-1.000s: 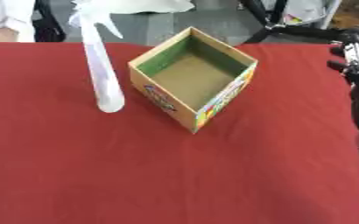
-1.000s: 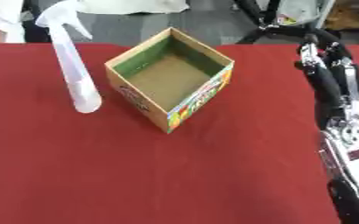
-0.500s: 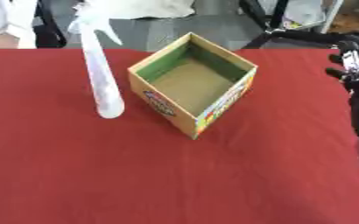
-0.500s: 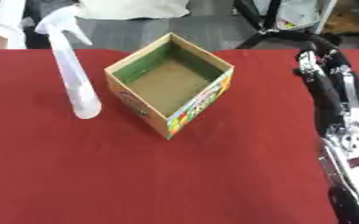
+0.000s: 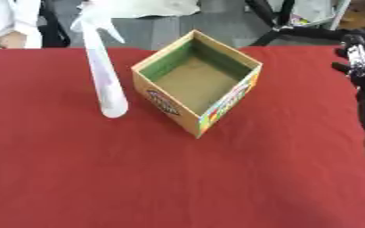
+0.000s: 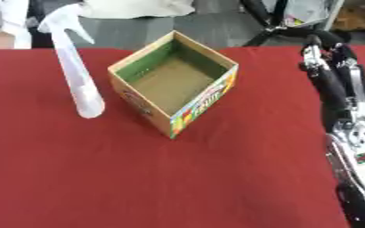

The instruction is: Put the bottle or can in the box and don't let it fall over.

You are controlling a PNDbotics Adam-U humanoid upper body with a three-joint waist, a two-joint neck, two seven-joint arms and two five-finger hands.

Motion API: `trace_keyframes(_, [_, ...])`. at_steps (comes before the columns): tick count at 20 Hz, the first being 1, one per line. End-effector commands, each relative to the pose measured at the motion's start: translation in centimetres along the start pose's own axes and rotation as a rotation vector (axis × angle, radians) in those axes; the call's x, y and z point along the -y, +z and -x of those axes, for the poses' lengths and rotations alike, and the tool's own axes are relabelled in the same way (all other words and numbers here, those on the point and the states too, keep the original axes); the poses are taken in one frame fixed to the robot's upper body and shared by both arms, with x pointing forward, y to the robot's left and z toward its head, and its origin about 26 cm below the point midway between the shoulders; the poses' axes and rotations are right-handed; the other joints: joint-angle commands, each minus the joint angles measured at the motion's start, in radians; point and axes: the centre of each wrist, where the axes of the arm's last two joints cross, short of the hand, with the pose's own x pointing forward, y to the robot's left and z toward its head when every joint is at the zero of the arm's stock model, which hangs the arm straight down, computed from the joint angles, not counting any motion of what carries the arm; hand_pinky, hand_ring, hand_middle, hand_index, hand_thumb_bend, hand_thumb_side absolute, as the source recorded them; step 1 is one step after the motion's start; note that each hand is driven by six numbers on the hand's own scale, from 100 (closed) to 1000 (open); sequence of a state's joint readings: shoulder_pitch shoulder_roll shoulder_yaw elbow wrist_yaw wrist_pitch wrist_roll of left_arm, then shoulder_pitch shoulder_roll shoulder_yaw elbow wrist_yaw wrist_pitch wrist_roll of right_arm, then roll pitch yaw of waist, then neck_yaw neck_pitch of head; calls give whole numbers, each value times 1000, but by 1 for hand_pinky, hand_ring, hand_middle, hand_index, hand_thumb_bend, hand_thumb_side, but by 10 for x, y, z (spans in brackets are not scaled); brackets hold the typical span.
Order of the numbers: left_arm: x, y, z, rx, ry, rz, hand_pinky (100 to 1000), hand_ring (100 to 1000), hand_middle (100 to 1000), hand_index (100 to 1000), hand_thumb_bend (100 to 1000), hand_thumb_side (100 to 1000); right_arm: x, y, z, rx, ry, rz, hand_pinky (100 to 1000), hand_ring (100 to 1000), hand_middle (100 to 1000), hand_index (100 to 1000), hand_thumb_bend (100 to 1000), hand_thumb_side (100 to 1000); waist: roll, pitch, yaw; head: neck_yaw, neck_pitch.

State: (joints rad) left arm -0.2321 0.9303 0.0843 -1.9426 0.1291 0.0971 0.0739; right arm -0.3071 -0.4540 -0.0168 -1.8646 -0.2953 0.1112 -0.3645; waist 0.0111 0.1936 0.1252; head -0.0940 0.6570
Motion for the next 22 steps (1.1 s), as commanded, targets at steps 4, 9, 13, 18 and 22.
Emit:
trace_keyframes(4, [-43,-32,-18,31,-221,269,781,806,804,815,100,568,3,-3,-8,21,25,-24,808,830,828,853,100,485,2,-31,-3,2,14])
trace_keyframes(9, [-67,-57,-24,26,-322,473,808,818,815,838,100,589,1,-3,-9,16,31,-43,807,828,827,851,100,483,7,-36,-7,5,23])
trace_keyframes(13, [-78,-76,-24,32,-356,605,808,810,802,830,100,598,0,-3,-9,10,30,-56,807,827,826,851,100,487,11,-39,-9,8,29])
trace_keyframes(18, [-77,-92,-22,41,-391,706,812,810,800,827,100,604,-2,-4,-9,10,23,-69,807,827,826,851,100,483,14,-43,-13,9,30])
trace_keyframes(22, [-70,-101,-22,47,-404,747,812,810,801,828,100,616,-3,-3,-11,11,16,-80,807,826,825,851,100,484,14,-46,-18,7,19])
